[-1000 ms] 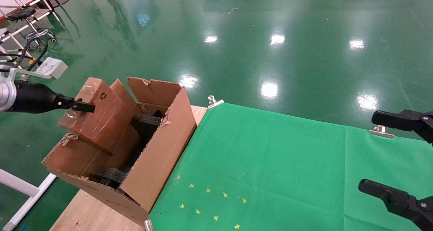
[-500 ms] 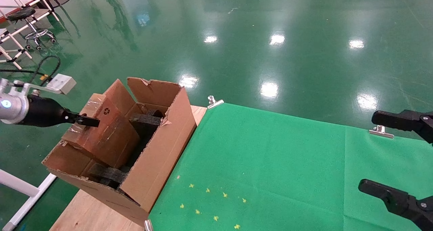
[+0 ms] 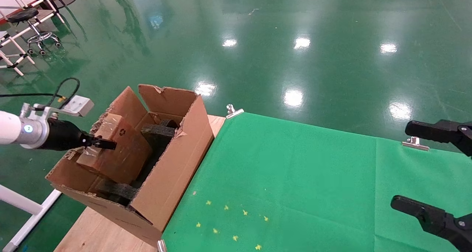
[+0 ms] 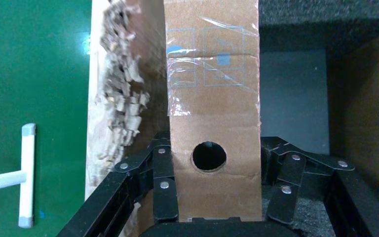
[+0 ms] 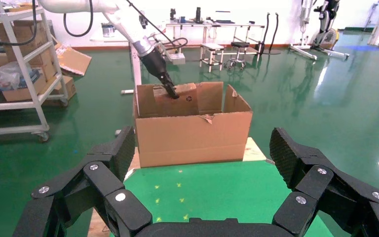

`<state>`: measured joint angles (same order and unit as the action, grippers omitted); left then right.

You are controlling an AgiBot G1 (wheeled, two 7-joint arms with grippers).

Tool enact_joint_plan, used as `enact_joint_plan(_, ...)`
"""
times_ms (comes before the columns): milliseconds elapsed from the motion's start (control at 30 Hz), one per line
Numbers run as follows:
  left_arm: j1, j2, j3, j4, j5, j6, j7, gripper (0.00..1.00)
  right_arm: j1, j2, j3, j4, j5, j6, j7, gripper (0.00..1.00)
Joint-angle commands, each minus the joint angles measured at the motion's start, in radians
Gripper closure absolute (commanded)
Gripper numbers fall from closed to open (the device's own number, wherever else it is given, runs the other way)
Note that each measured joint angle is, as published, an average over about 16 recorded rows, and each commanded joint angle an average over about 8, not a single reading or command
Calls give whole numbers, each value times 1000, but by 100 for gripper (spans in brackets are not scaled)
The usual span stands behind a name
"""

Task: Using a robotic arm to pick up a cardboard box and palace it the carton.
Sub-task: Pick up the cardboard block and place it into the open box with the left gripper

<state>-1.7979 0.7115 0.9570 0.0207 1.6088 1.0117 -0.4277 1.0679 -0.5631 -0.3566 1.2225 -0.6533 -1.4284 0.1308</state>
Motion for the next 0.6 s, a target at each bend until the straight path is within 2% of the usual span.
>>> enact_joint_plan(33,15,2,-2,-3,-3,-8,2,100,0,0,0,0,0,0,0,0)
enact_joint_plan(600,140,40,-39,-10,-55,-98,13,100,0,0,0,0,0,0,0,0)
